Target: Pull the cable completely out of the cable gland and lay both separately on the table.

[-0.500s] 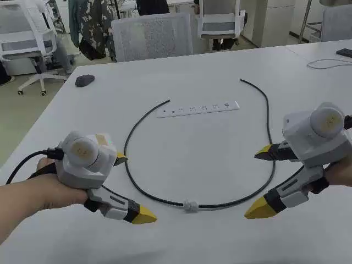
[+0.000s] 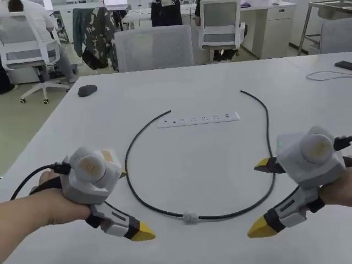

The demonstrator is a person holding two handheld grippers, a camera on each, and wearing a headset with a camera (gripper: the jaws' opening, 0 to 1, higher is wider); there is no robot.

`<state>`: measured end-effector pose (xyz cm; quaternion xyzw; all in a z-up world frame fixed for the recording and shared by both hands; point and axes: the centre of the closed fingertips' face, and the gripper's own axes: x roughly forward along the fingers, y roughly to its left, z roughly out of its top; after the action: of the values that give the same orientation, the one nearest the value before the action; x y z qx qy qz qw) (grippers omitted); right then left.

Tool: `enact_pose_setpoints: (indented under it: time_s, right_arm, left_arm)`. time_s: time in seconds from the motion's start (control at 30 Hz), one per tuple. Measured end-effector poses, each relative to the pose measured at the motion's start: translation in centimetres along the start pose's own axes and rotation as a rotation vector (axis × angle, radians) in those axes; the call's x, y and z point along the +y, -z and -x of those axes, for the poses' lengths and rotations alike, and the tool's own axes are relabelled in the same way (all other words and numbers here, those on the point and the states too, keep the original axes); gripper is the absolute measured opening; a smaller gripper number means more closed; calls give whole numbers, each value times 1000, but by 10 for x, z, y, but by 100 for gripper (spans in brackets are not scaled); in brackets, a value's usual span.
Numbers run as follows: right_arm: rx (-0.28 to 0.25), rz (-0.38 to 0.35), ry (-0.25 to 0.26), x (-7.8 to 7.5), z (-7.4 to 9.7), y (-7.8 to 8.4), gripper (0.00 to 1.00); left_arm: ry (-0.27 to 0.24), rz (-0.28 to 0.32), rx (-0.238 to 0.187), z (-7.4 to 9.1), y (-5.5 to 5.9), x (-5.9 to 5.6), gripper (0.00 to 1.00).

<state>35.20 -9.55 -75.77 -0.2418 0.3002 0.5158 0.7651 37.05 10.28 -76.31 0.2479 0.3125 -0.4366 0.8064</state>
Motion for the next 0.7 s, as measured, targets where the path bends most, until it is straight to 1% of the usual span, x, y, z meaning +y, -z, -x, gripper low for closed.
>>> enact_pose_setpoints:
  time_s: [0.13,0.17,0.2,0.3,0.37,0.43,0.57,0.6,0.67,0.7]
  right_arm:
    - [-9,-10,4,0,1,-1,99]
    - [-13,-12,6,0,2,-2,99]
    - [-22,-13,11,1,3,-4,99]
    - [-35,-11,18,1,4,-5,99]
    - [-28,-10,16,0,4,-4,99]
    - [-15,-7,18,-1,4,-1,98]
    - [-8,-7,12,0,4,1,97]
    - [-2,-3,13,0,3,3,97]
    - [4,-3,10,0,2,4,96]
    - [4,-3,9,0,2,4,96]
  left_arm:
    - [-5,10,-1,1,1,1,100]
    - [-7,28,-11,1,-1,2,100]
    - [-5,33,-14,1,-1,1,100]
    - [-2,22,-13,0,-2,-1,100]
    - [0,18,-13,-1,-2,-2,100]
    - [4,32,-11,-2,-2,-2,100]
    - [10,32,-6,-4,-1,-3,100]
    - [13,27,0,-5,1,-4,100]
    - [15,-35,45,-7,9,-6,100]
    - [18,-55,55,-9,11,-8,100]
